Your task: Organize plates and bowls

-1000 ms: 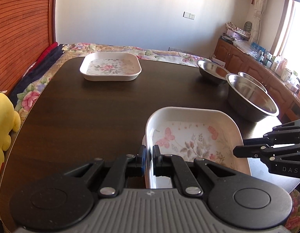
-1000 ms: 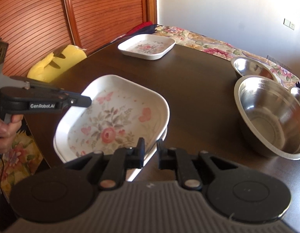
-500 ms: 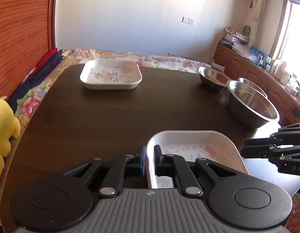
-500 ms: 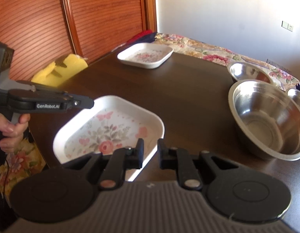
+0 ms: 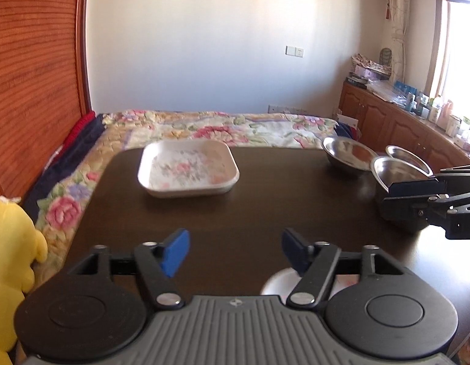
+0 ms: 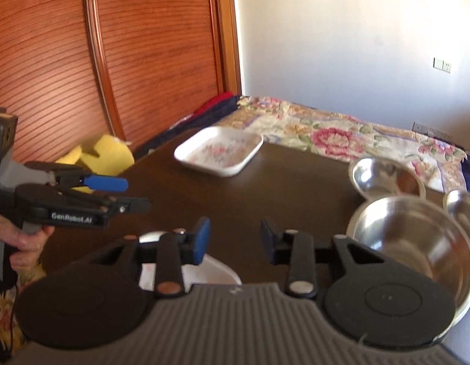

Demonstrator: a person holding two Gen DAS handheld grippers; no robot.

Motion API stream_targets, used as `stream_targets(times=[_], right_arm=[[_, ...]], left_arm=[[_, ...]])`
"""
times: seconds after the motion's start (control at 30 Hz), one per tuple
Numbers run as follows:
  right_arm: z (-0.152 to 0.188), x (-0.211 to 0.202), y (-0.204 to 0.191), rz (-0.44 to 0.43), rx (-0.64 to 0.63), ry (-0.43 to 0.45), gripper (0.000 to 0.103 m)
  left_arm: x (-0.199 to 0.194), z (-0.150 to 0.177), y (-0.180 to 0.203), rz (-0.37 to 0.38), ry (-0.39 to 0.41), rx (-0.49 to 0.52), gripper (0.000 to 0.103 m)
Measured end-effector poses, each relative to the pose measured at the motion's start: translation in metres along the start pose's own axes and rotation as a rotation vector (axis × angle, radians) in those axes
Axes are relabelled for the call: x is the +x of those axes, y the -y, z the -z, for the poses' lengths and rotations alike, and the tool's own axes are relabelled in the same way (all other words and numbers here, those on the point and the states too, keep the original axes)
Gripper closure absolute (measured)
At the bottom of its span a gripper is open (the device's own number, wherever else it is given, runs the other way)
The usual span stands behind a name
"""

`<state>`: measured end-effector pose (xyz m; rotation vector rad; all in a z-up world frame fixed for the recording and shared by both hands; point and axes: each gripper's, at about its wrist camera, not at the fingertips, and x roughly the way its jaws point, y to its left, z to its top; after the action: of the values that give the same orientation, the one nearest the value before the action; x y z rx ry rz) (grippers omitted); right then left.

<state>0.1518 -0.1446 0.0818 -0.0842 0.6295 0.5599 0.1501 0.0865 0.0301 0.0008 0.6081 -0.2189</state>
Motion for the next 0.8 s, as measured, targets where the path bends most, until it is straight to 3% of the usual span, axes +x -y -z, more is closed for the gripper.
stream_targets(times=[0.17, 0.23, 0.5, 0.8], right_arm=[[-0.018, 0.014, 0.002, 0.013, -0.009, 0.036, 0.046], [-0.024, 0.02, 0.002, 0.017, -0.008, 0.047, 0.034], [-0.038, 0.042, 0.0, 0.013, -0.006, 0.067, 0.018], [-0.05, 0.064, 0.0, 0.026, 0.01, 0.066, 0.008]], left_arm=[[0.012, -0.014, -0.014, -0.027, 0.013, 0.001, 0.014], [0.017, -0.019, -0.02, -0.033, 0.019, -0.002, 0.012], [0.038, -0.035, -0.046, -0.033, 0.032, -0.019, 0.008], [0.063, -0.047, -0.071, -0.047, 0.014, -0.038, 0.0]])
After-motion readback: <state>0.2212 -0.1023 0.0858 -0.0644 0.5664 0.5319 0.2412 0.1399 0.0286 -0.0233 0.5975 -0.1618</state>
